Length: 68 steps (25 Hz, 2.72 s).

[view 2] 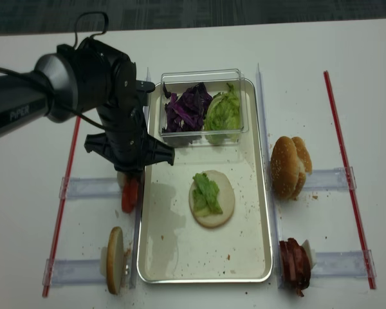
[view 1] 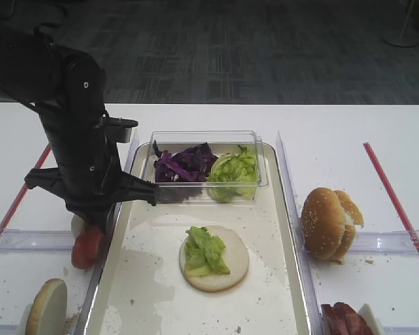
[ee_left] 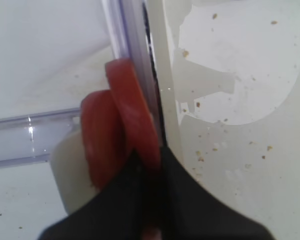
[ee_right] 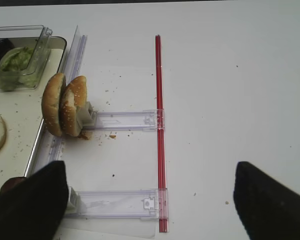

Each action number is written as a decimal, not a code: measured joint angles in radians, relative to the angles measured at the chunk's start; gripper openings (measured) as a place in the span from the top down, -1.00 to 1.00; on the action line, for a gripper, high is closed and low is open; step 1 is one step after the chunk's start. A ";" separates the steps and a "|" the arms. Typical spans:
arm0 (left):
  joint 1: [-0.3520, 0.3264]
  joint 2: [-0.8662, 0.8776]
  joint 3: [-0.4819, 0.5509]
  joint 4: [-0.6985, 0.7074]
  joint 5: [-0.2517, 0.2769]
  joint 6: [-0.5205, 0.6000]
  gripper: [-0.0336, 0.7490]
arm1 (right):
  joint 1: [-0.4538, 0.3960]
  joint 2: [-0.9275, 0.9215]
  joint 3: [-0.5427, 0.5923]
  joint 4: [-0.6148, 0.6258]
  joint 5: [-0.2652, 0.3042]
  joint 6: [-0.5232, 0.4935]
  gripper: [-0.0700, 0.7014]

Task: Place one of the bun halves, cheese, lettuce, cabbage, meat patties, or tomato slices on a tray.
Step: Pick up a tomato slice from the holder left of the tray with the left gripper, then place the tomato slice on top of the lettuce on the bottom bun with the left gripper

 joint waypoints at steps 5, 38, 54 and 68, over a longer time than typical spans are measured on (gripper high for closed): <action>0.000 0.000 0.000 0.000 0.000 0.000 0.86 | 0.000 0.000 0.000 0.000 0.000 0.000 -0.94; -0.002 -0.153 0.000 -0.948 0.100 0.783 0.86 | 0.000 0.000 0.000 0.000 0.000 0.000 -0.94; -0.002 0.065 0.000 -0.948 0.032 0.821 0.86 | 0.000 0.000 0.000 0.000 0.000 0.000 -0.94; -0.002 0.132 0.000 -0.998 0.011 0.873 0.64 | 0.000 0.000 0.000 0.000 0.000 0.000 -0.94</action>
